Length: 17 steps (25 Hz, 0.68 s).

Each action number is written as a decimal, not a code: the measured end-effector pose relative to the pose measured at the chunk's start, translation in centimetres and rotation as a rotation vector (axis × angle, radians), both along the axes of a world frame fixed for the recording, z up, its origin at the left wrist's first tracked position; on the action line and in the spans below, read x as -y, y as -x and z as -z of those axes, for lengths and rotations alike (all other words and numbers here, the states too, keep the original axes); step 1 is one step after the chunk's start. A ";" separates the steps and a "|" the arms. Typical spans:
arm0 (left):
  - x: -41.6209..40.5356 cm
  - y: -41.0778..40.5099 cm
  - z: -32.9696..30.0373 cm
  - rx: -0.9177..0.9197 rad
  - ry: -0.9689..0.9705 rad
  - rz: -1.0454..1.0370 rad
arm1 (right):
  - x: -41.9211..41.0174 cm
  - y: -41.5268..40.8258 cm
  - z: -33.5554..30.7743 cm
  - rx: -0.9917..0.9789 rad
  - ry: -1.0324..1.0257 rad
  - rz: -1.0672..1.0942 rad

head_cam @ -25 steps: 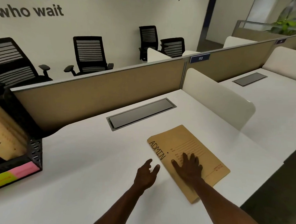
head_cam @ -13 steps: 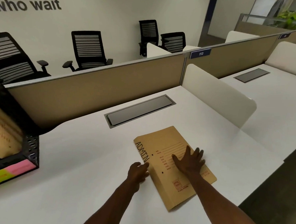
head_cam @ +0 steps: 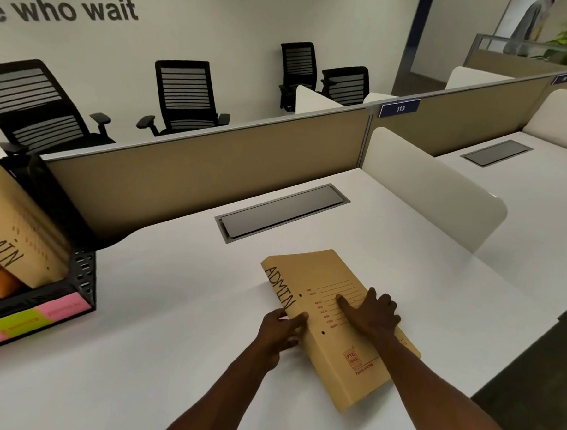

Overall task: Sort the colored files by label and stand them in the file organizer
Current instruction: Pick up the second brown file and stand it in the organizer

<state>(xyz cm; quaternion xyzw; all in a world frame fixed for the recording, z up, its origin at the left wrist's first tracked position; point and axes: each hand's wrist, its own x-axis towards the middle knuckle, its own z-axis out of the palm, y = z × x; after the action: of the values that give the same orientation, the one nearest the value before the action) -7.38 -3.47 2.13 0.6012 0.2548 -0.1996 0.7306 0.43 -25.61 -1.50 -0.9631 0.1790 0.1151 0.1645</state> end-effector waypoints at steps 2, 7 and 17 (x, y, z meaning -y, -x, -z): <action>0.2 0.6 -0.8 0.062 0.014 -0.004 | -1.0 0.4 -0.4 -0.001 -0.010 0.006; -1.2 2.2 -3.5 0.240 -0.042 -0.013 | -5.2 1.8 -1.7 -0.010 -0.193 0.136; -12.4 7.4 -10.3 0.620 -0.519 -0.159 | -22.0 4.1 -9.5 -0.026 -0.923 -0.087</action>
<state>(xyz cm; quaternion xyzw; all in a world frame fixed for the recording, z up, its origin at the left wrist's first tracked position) -14.74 8.93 12.47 0.7756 0.1099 0.1190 0.6101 -3.67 -3.58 7.97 -0.7942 0.0707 0.2016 0.5688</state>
